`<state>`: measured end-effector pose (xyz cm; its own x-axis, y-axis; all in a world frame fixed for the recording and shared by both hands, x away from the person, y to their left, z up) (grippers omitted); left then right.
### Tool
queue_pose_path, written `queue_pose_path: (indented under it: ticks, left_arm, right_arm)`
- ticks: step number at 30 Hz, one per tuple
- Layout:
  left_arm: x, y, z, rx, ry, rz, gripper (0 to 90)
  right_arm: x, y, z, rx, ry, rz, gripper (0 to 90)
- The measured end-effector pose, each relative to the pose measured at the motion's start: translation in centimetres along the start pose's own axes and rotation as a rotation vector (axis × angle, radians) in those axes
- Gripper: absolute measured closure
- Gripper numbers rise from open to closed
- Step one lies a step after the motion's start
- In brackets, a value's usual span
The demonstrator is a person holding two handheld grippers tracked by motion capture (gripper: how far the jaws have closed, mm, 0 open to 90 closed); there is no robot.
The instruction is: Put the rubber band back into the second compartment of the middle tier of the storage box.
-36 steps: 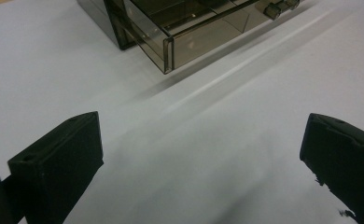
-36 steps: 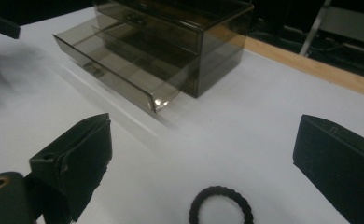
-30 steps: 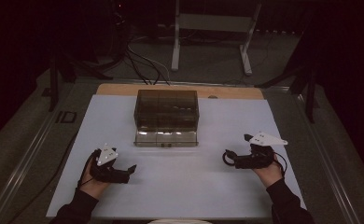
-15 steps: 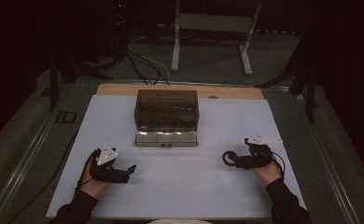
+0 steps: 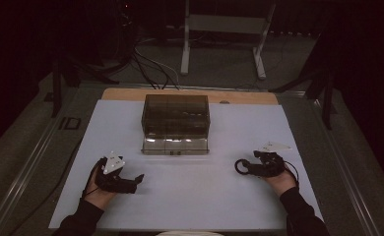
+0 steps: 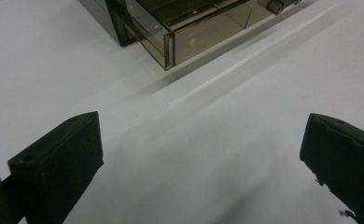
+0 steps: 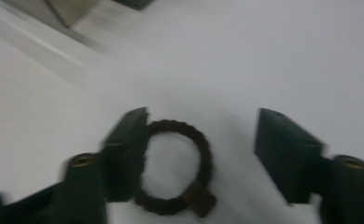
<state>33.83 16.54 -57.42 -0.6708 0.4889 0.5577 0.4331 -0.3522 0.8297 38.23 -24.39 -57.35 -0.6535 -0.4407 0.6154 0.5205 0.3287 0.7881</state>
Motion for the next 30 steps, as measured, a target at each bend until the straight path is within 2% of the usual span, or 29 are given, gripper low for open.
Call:
queue_pose_path:
  ticks: [1, 5, 11, 13, 14, 16, 24, 30]
  left_arm:
    - [0.0, 0.0, 0.0, 0.001, -0.001, -0.001, 0.7]
    - [0.0, 0.0, 0.0, 0.0, -0.003, 0.001, 0.7]
    - [0.0, -0.1, 0.0, -0.003, 0.001, 0.002, 0.7]
    - [0.0, 0.0, 0.0, 0.0, -0.001, 0.0, 0.7]
    - [0.0, 0.0, 0.0, -0.002, -0.001, 0.002, 0.7]
    - [0.0, 0.0, 0.1, 0.0, -0.001, 0.0, 0.7]
    - [-0.1, -0.1, 0.1, 0.001, -0.001, 0.005, 0.7]
    - [-0.1, -0.1, 0.1, 0.002, 0.0, 0.005, 0.7]
  right_arm:
    - [-0.1, -0.1, -0.1, 0.003, -0.013, 0.004, 44.2]
    - [-0.4, -0.8, -0.1, 0.009, -0.002, 0.043, 58.2]
    - [-0.8, -1.4, -0.3, 0.018, -0.018, 0.077, 69.4]
    - [-0.9, -1.4, -0.4, 0.016, -0.019, 0.078, 70.4]
    - [-1.0, -1.6, -0.4, 0.008, -0.016, 0.085, 74.4]
    - [-1.2, -1.7, -0.3, 0.006, -0.002, 0.097, 76.2]
    - [-1.4, -2.0, -0.3, -0.001, -0.01, 0.109, 83.5]
    - [-1.4, -1.9, -0.1, 0.028, -0.033, 0.114, 84.8]
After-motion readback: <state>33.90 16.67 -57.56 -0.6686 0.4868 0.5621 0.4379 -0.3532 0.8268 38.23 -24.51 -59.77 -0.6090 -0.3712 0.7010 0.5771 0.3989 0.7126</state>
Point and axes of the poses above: each handheld gripper's, and its own axes: x roughly backward along the jaws, y roughly out of its top, z roughly to its left, the point moved 10 cm from there along -x, roughly forward along the jaws, and after that the axes turned 5 degrees about -z, right-handed, at the moved point
